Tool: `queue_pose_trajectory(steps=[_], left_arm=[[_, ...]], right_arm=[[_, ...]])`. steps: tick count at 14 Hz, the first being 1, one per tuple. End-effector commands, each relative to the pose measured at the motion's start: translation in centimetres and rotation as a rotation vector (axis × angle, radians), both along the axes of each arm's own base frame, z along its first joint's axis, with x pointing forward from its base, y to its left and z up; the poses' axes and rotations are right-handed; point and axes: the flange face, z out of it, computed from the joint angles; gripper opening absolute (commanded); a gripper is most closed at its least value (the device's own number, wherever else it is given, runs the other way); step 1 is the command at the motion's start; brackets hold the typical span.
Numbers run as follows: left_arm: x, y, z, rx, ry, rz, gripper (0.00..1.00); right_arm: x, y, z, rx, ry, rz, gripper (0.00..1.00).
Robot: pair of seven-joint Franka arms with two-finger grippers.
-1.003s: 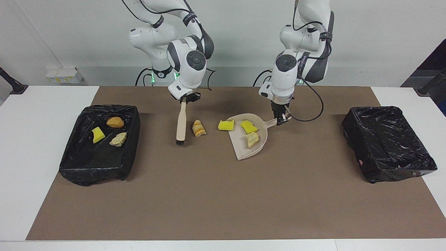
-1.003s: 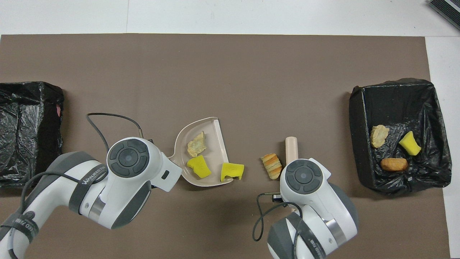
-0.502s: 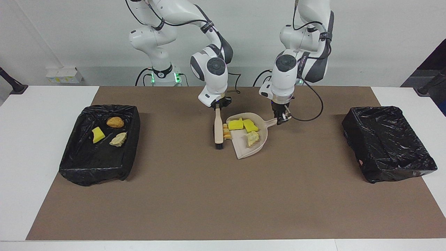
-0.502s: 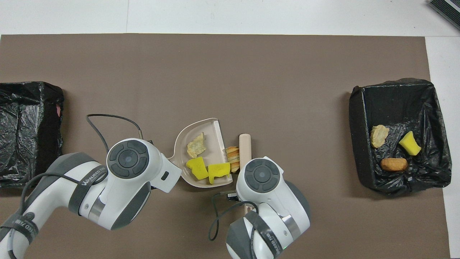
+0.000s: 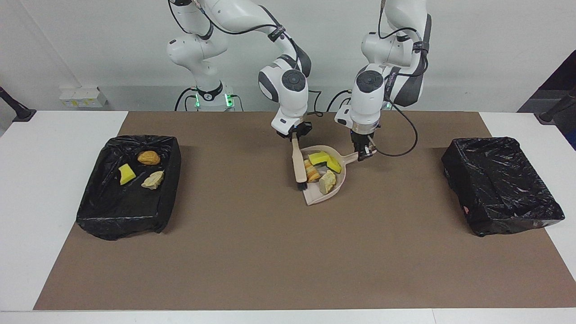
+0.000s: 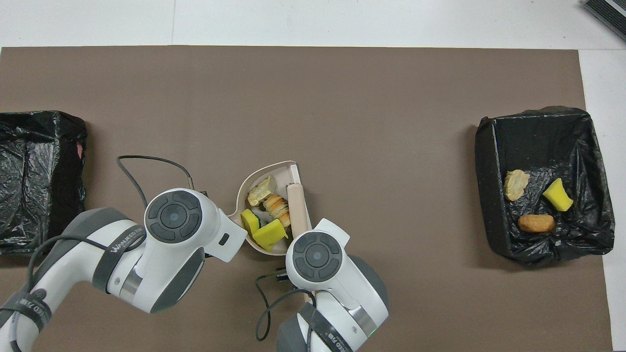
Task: Sweep and dump trash in bin
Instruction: 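Sweep the last sponge and bread pieces into the dustpan with the right gripper, then carry the loaded dustpan with the left gripper toward the nearer bin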
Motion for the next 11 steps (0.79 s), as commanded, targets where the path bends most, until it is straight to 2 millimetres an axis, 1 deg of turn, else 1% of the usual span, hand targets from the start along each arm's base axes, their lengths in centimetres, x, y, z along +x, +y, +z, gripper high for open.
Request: queue_pose_trajectory(steps=[1,2,4,5,6,8,10,11], left_arm=[[-0.4,1.4,0.2,-0.023,0.009,0.095,0.0],[-0.1,2.1,0.3,-0.034,0.02,0.131,0.0],[0.0,2.4,0.6,-0.05,0.03,0.154,0.0],[0.2,3.0,0.9,-0.061,0.034,0.178,0.0],[0.2,3.7,0.9,-0.069,0.051,0.203,0.0],[0.2,5.2,1.9,-0.113,0.096,0.274,0.0],[-0.2,6.4,3.7,-0.12,0.099,0.298,0.0],[0.0,8.0,4.7,-0.126,0.091,0.327,0.0]], right_arm=[[1.0,-0.9,2.8,0.031,-0.006,0.009,0.0],[1.1,-1.7,3.8,0.024,-0.002,0.029,0.0],[1.0,-3.2,6.6,0.022,-0.012,0.039,0.0],[0.9,-3.9,7.7,0.014,-0.01,0.033,0.0],[0.4,-4.4,8.4,0.003,-0.003,0.043,0.0],[-0.7,-4.6,9.4,-0.018,0.013,0.062,0.0],[-1.4,-4.9,10.4,-0.03,0.02,0.058,0.0],[-1.9,-5.1,10.0,-0.04,0.027,0.055,0.0]])
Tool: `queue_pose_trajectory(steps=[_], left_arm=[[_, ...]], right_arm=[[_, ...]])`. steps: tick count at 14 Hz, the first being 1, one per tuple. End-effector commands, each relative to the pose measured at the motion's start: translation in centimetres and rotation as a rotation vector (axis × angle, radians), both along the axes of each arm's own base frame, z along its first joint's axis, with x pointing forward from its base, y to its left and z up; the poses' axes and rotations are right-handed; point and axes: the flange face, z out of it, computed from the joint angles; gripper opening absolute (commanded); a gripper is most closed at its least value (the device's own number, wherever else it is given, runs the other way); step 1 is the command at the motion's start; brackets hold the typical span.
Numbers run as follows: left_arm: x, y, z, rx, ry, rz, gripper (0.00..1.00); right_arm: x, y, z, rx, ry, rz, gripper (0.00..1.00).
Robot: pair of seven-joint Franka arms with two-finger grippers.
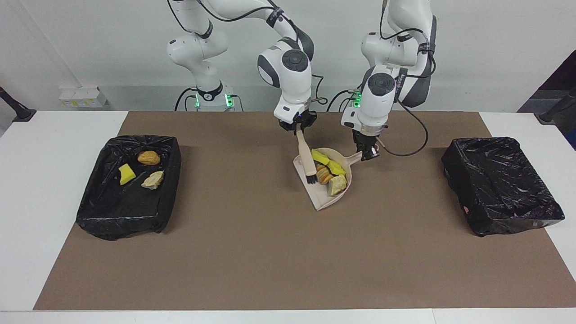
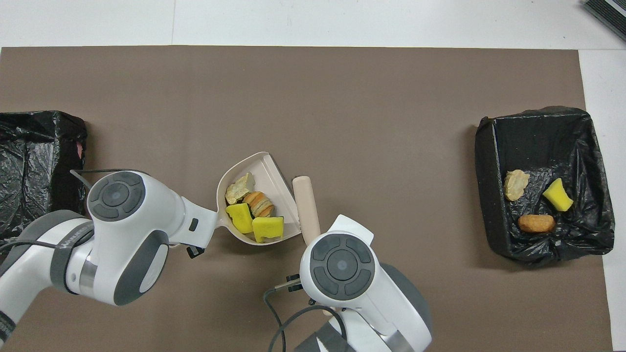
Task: Sweep and dump trash in bin
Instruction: 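Carry the loaded dustpan with the left gripper toward the nearer bin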
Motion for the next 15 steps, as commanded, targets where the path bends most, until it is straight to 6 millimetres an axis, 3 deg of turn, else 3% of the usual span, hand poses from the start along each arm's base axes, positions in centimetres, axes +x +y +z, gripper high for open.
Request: queue_pose_trajectory(steps=[1,3,7,10,13,15], left_arm=[[-0.8,3.3,3.7,-0.029,-0.026,0.069,0.0],[-0.9,5.5,5.4,-0.032,-0.031,0.11,0.0],[-1.0,11.8,10.1,-0.032,-0.019,0.224,0.0],[-0.4,19.0,13.4,-0.032,-0.014,0.362,0.0],[0.0,27.6,16.3,-0.048,-0.08,0.402,0.0],[0.2,32.8,17.3,-0.039,-0.096,0.401,0.0]], right_arm=[[-1.8,-1.1,-0.3,-0.003,0.014,-0.005,0.0],[-2.9,-1.7,-0.8,-0.011,0.005,-0.029,0.0],[-5.3,0.5,-0.6,-0.027,0.004,-0.108,0.0],[-8.3,3.2,-3.0,-0.01,-0.02,-0.197,0.0],[-9.8,6.6,-5.7,0.02,0.006,-0.214,0.0],[-10.5,7.9,-8.1,0.002,0.029,-0.195,0.0]])
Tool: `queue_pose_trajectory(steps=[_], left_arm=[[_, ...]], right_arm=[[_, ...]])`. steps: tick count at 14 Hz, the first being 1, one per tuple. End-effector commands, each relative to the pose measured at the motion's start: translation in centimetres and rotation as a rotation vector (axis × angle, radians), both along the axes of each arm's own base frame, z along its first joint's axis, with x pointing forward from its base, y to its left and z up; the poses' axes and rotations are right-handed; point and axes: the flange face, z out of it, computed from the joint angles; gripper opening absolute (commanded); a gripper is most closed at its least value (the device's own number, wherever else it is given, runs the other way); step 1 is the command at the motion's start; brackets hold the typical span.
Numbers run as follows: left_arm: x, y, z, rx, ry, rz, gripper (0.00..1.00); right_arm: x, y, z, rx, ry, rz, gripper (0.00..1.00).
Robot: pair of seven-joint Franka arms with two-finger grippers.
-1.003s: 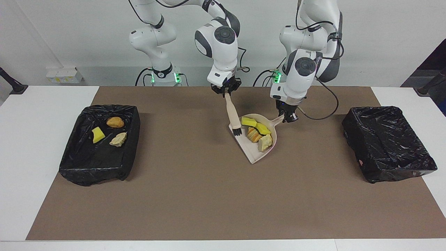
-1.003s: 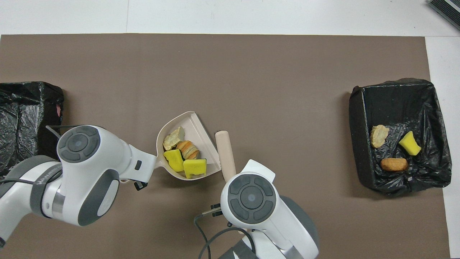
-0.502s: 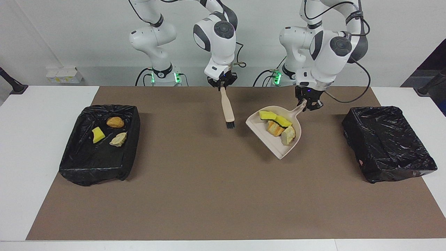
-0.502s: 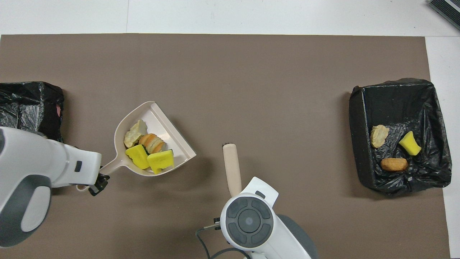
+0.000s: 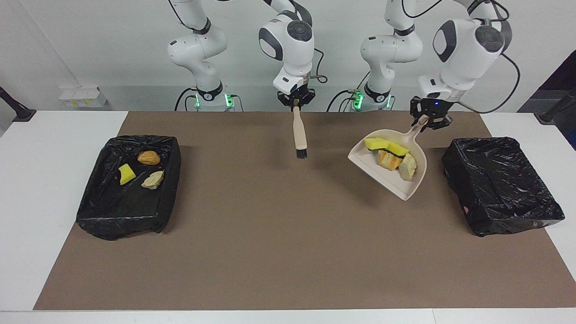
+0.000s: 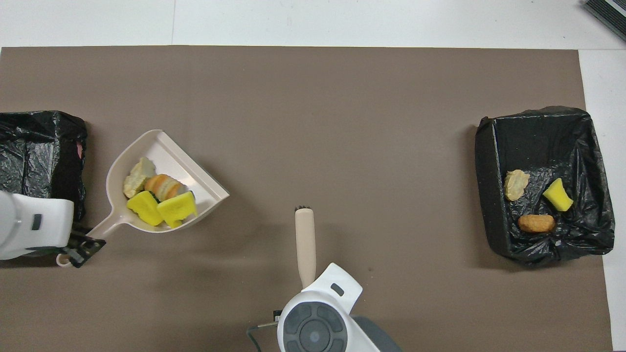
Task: Sweep and dump trash in bin
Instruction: 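Carry the loaded dustpan with the left gripper toward the nearer bin, then tip the dustpan over the bin with the left gripper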
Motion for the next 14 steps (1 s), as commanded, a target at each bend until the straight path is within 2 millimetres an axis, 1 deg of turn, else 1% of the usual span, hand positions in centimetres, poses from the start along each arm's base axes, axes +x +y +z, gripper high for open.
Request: queue_pose_trajectory(steps=[1,2,4,5,6,7,9,11,12,14], left_arm=[[1.2,5.9,2.0,0.017,-0.008,-0.017,0.0],[1.7,8.3,2.4,0.064,0.007,-0.031,0.0],[2.9,13.8,2.7,0.135,0.014,-0.106,0.0],[2.9,17.4,2.7,0.159,0.02,-0.118,0.0],[2.9,20.0,2.6,0.192,0.034,-0.14,0.0],[3.0,21.5,2.6,0.239,0.042,-0.163,0.0],[3.3,23.6,2.2,0.337,0.06,-0.223,0.0],[4.5,24.6,2.0,0.409,0.083,-0.278,0.0],[5.3,24.7,2.5,0.466,0.092,-0.306,0.0],[6.8,24.2,2.5,0.557,0.122,-0.389,0.0]], right_arm=[[0.2,1.5,-1.8,0.011,0.031,-0.016,0.0],[0.4,1.6,-2.1,0.007,0.037,-0.016,0.0],[0.4,1.6,-2.9,0.0,0.047,-0.009,0.0],[0.5,1.6,-3.4,-0.004,0.053,-0.005,0.0],[0.5,1.7,-3.6,-0.004,0.061,-0.011,0.0],[0.5,1.7,-3.8,0.003,0.077,-0.032,0.0],[0.3,1.6,-4.3,-0.007,0.093,-0.029,0.0],[0.2,1.5,-4.8,-0.019,0.092,-0.015,0.0],[0.2,1.4,-5.0,-0.022,0.094,-0.005,0.0],[0.2,1.3,-5.5,-0.028,0.101,0.005,0.0]])
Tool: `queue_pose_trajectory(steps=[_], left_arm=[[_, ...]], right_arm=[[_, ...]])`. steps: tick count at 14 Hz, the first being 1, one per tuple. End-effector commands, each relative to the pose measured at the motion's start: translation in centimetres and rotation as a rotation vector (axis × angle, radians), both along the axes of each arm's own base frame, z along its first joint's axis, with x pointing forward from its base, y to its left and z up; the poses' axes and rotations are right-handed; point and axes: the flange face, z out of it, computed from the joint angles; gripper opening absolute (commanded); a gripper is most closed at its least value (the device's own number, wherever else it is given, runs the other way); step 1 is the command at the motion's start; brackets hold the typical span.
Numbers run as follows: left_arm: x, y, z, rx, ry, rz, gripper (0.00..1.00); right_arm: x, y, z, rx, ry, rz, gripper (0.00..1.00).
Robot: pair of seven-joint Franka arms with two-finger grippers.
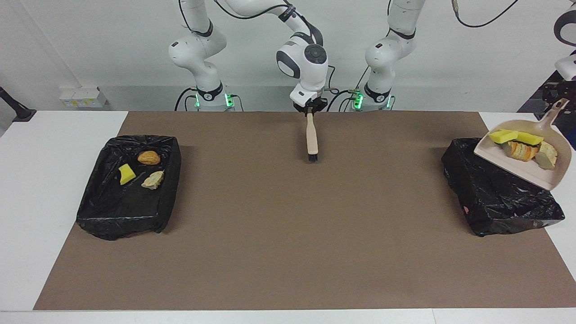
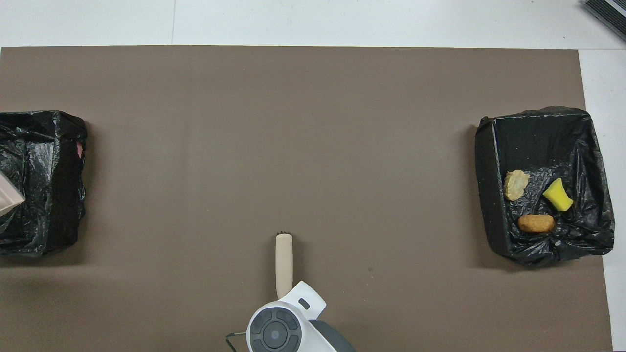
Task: Sweep and dump trash in bin
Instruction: 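Tip the dustpan over the bin with the left gripper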
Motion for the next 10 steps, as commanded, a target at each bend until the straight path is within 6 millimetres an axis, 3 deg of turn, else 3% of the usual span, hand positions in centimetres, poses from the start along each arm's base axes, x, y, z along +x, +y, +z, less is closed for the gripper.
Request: queue_pose_trajectory(steps=[1,4,6,7,8,10], left_arm=[[2.6,-0.8,1.3,0.144,0.04,-0.13,0.0],[4.8,-4.5,1.0,0.206,0.096,-0.211,0.0],[5.0,-4.8,1.4,0.287,0.138,-0.247,0.0],[5.2,-5.0,1.3,0.312,0.156,-0.261,0.0],[5.7,-6.1,1.4,0.341,0.173,-0.286,0.0],[6.0,-6.5,1.4,0.362,0.19,-0.298,0.0]], right_arm=[[0.1,-0.1,-0.3,0.005,0.014,0.016,0.0],[0.2,-0.3,-0.5,0.004,0.02,0.026,0.17],[0.4,-0.3,-0.5,0.004,0.02,0.023,0.32],[0.6,-0.3,-0.6,0.004,0.022,0.018,0.43],[0.7,-0.4,-0.7,0.002,0.022,0.018,0.7],[0.8,-0.2,-0.4,0.008,0.017,0.011,0.73]])
